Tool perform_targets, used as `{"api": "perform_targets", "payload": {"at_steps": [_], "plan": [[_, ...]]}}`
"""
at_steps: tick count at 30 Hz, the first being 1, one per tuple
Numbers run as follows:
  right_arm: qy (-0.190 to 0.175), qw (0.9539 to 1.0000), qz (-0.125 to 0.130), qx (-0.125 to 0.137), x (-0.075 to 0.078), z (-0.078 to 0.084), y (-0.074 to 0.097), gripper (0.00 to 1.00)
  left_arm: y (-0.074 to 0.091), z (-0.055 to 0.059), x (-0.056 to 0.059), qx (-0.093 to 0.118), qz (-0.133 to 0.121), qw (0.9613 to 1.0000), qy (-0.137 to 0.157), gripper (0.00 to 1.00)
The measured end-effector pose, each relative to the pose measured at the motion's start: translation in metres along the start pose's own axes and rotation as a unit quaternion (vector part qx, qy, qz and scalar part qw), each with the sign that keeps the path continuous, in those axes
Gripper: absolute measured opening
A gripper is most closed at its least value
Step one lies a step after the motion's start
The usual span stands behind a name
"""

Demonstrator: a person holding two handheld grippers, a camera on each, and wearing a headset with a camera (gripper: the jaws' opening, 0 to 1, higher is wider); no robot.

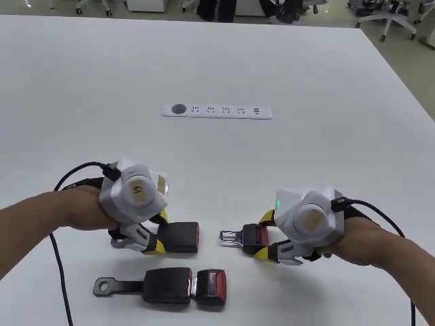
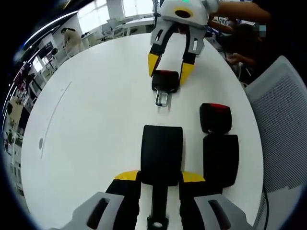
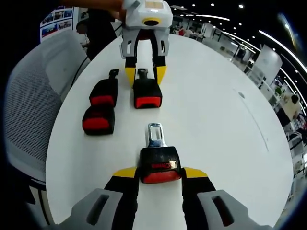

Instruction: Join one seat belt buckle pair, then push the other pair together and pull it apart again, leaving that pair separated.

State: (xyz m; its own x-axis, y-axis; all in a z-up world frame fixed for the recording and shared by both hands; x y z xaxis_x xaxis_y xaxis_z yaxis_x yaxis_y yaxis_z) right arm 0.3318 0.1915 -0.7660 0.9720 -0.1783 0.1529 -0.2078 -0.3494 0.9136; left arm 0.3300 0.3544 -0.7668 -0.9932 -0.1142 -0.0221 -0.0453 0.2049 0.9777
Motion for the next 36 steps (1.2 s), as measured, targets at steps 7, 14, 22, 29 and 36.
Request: {"api": "perform_targets", "payload": {"at_steps": [7,14,22,29,36], "plan": [[0.001,1.0000,-0.002,0.002,-0.0008,0.0008,-0.0014,0.31,-0.0009,0.0004,0.0001,-0.002,0.004,1.0000,0.003,0.32],[0.003,1.0000,-0.004,0.003,-0.0008,0.0008,-0.0009,0.31,-0.0021,0.0008,0.0006,-0.008,0.005,0.9999,-0.008,0.31],[0.007,1.0000,-0.003,0.002,0.0000,0.0014,-0.0022,0.30,-0.0030,0.0013,-0.0002,-0.008,0.004,0.9999,-0.009,0.31],[0.009,0.9999,-0.006,0.003,-0.0006,-0.0012,-0.0022,0.30,-0.0040,0.0023,-0.0009,-0.008,0.006,0.9999,-0.006,0.31],[0.017,0.9998,-0.010,0.003,-0.0027,-0.0072,-0.0039,0.30,-0.0043,0.0010,0.0008,-0.011,0.005,0.9999,-0.005,0.31]]}}
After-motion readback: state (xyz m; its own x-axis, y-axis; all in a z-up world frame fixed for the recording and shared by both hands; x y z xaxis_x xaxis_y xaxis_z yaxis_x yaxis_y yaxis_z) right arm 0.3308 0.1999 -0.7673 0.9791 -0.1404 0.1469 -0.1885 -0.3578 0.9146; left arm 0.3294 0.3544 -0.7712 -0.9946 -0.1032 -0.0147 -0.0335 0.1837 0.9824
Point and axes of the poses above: the centre of the closed fingertips' face, and the gripper's own axes: y roughly backward along the fingers, x roughly to its right, z roughly out of its underside, the point moved 1 cm from there along y, roughly backward along the fingers, and after that the axes turned 13 degrees about -x, right-handed, at the moved point
